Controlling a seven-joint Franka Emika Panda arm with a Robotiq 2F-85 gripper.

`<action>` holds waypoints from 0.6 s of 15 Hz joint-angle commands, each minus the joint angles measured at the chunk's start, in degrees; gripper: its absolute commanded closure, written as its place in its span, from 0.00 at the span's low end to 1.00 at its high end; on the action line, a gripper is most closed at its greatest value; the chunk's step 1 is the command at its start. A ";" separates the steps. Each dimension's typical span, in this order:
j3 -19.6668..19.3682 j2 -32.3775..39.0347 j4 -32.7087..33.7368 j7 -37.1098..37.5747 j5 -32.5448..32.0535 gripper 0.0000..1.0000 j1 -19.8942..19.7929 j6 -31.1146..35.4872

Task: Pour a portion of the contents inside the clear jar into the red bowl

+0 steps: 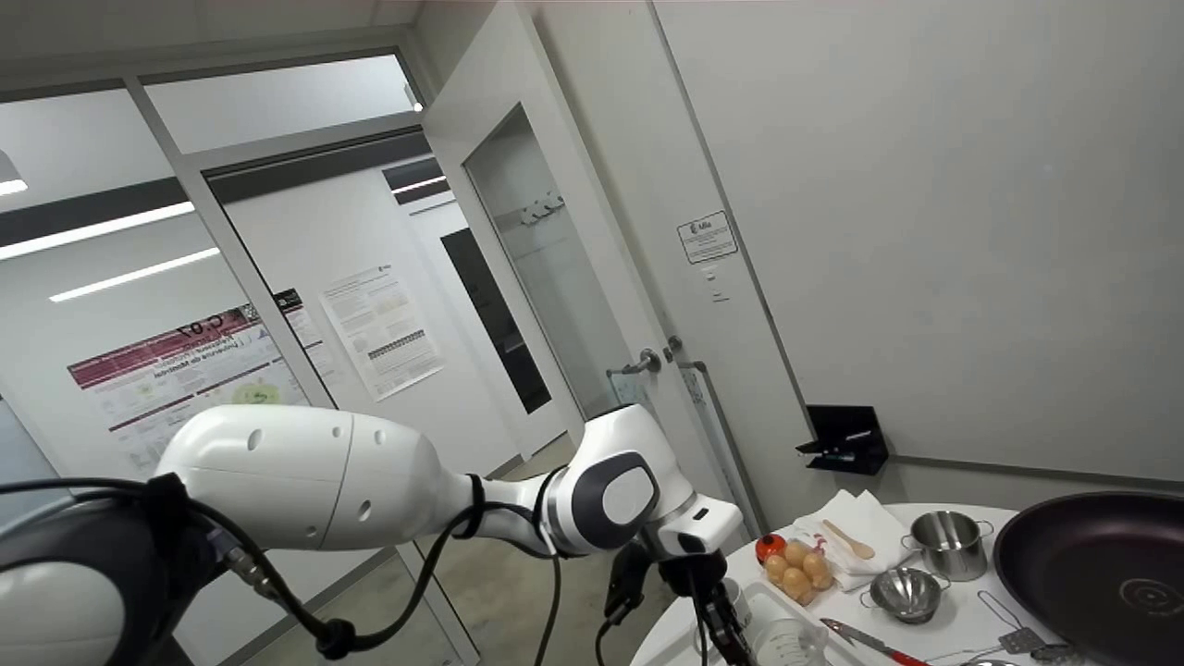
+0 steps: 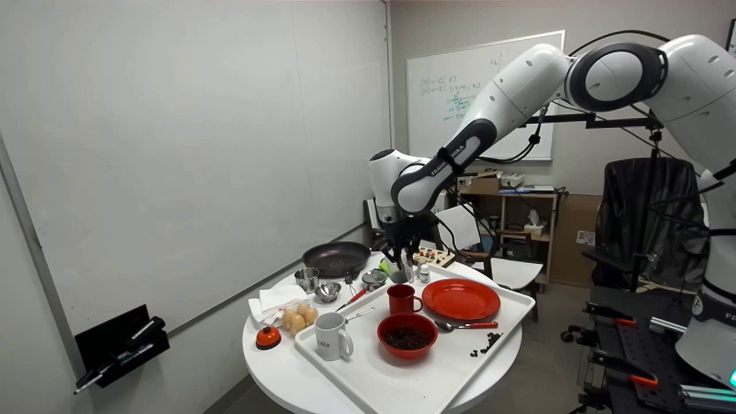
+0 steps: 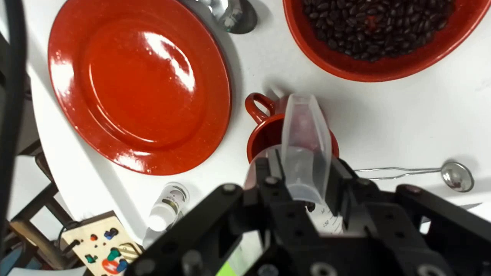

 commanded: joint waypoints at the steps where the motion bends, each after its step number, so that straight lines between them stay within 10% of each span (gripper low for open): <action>1: -0.51 -0.32 -0.82 -8.46 -3.97 0.93 0.06 2.18; 5: -2.23 0.15 -0.03 -9.23 -5.93 0.93 1.27 0.46; 6: -1.49 0.11 -0.30 -9.05 -4.38 0.72 0.67 1.60; 9: -1.80 0.13 -0.29 -9.07 -4.48 0.72 0.70 1.25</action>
